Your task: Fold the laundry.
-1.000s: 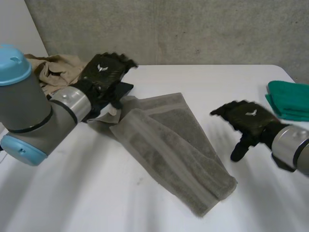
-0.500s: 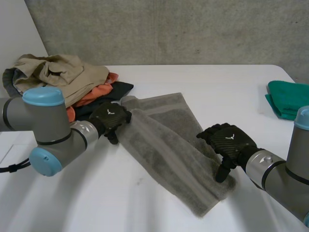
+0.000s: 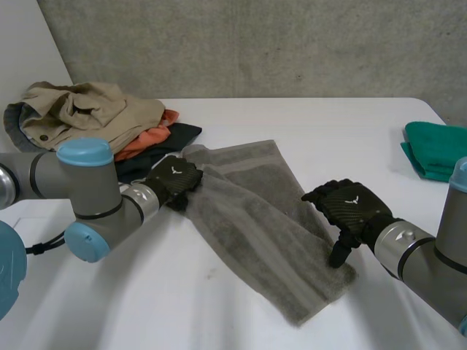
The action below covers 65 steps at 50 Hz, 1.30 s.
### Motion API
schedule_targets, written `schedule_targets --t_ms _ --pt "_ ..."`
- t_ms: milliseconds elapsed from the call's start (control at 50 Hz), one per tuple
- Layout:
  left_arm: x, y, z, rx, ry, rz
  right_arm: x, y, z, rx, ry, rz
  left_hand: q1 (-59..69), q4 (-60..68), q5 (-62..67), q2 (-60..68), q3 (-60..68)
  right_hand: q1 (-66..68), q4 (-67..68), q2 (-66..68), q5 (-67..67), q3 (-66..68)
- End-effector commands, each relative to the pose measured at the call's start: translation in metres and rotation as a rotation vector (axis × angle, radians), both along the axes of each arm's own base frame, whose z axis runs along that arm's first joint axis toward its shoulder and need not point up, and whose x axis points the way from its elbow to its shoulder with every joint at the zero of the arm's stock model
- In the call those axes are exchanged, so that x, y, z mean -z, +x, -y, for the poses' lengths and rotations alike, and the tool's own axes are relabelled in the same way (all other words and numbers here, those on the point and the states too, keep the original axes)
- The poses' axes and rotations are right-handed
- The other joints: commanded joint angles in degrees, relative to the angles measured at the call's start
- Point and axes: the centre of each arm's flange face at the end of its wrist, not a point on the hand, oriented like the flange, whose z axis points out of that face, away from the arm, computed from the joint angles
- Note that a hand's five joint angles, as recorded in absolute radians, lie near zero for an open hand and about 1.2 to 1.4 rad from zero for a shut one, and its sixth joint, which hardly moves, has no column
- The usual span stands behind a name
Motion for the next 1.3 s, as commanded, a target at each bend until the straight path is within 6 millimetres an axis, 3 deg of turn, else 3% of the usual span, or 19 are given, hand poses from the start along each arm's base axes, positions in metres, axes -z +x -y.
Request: schedule_targets --t_ms 20,120,260,380,500,580,620,660,700,760,860,900,960,980,1060,1120,1180,1280,1300 --pt "-0.033 0.000 -0.002 -0.012 -0.055 -0.022 -0.006 0.001 0.004 0.001 -0.019 0.006 16.2 11.6 14.3 11.7 12.4 -2.8 -1.9 -1.9 -2.8 -1.9" --pt "-0.092 -0.004 -0.022 0.002 -0.161 -0.073 -0.020 -0.002 0.020 0.025 -0.065 0.025 16.2 11.6 14.3 11.7 12.4 -2.8 -1.9 -1.9 -2.8 -1.9" --pt "-0.183 -0.002 -0.057 0.027 -0.341 -0.183 -0.056 -0.016 0.062 0.022 -0.093 0.063 16.2 11.6 14.3 11.7 12.4 -2.8 -1.9 -1.9 -2.8 -1.9" --pt "-0.239 0.003 -0.083 0.041 -0.434 -0.299 -0.031 0.003 0.087 -0.157 0.068 0.067 16.2 11.6 14.3 11.7 12.4 -2.8 -1.9 -1.9 -2.8 -1.9" --pt "-0.290 0.013 -0.107 0.036 -0.537 -0.400 -0.008 0.015 0.092 -0.239 0.155 0.092 16.2 11.6 14.3 11.7 12.4 -2.8 -1.9 -1.9 -2.8 -1.9" --pt "-0.313 0.018 -0.117 0.027 -0.587 -0.453 0.008 0.031 0.079 -0.290 0.208 0.092 16.2 11.6 14.3 11.7 12.4 -2.8 -1.9 -1.9 -2.8 -1.9" --pt "-0.321 0.020 -0.120 0.020 -0.604 -0.471 0.016 0.052 0.060 -0.352 0.248 0.093 16.2 11.6 14.3 11.7 12.4 -2.8 -1.9 -1.9 -2.8 -1.9" --pt "-0.324 0.020 -0.119 0.016 -0.610 -0.476 0.020 0.061 0.051 -0.375 0.266 0.094 16.2 11.6 14.3 11.7 12.4 -2.8 -1.9 -1.9 -2.8 -1.9" --pt "-0.325 0.020 -0.119 0.009 -0.612 -0.479 0.020 0.069 0.045 -0.381 0.279 0.114 16.2 11.6 14.3 11.7 12.4 36.3 37.2 37.2 36.3 37.2" --pt "-0.325 0.021 -0.118 0.001 -0.612 -0.480 0.013 0.070 0.054 -0.343 0.244 0.158 16.2 11.6 14.3 11.7 12.4 67.1 68.0 68.1 67.2 68.0" --pt "-0.327 0.022 -0.119 -0.012 -0.611 -0.492 -0.022 0.054 0.080 -0.192 0.027 0.182 16.2 11.6 14.3 11.7 12.4 67.2 68.1 68.1 67.2 68.1" --pt "-0.329 0.024 -0.119 -0.025 -0.608 -0.504 -0.048 0.023 0.102 -0.056 -0.097 0.172 16.2 11.6 14.3 11.7 12.4 67.2 68.1 68.1 67.2 68.1" --pt "-0.330 0.028 -0.116 -0.059 -0.599 -0.532 -0.084 -0.004 0.114 0.046 -0.220 0.172 16.2 11.6 14.3 11.7 12.4 67.2 68.1 68.1 67.2 68.1" --pt "-0.330 0.029 -0.115 -0.066 -0.593 -0.538 -0.110 -0.012 0.110 0.061 -0.286 0.175 16.2 11.6 14.3 11.7 12.4 67.2 68.1 68.1 67.2 68.1" --pt "-0.323 0.030 -0.109 -0.081 -0.557 -0.548 -0.157 -0.012 0.083 0.011 -0.368 0.196 16.2 11.6 14.3 11.7 12.4 67.2 68.1 68.1 67.2 68.1" --pt "-0.303 0.030 -0.099 -0.101 -0.499 -0.520 -0.175 -0.013 0.069 -0.014 -0.383 0.206 16.2 11.6 14.3 11.7 12.4 67.2 68.1 68.1 67.2 68.1" --pt "-0.259 0.030 -0.073 -0.145 -0.394 -0.455 -0.170 -0.008 0.064 -0.037 -0.349 0.214 16.2 11.6 14.3 11.7 12.4 67.2 68.1 68.1 67.2 68.1" --pt "-0.187 0.032 -0.037 -0.213 -0.218 -0.359 -0.141 0.050 0.029 -0.200 -0.248 0.212 16.2 11.6 14.3 11.7 12.4 67.2 68.1 68.1 67.2 68.1" --pt "-0.158 0.030 -0.027 -0.227 -0.154 -0.322 -0.136 0.057 0.024 -0.215 -0.231 0.207 16.2 11.6 14.3 11.7 12.4 67.2 68.1 68.1 67.2 68.1"
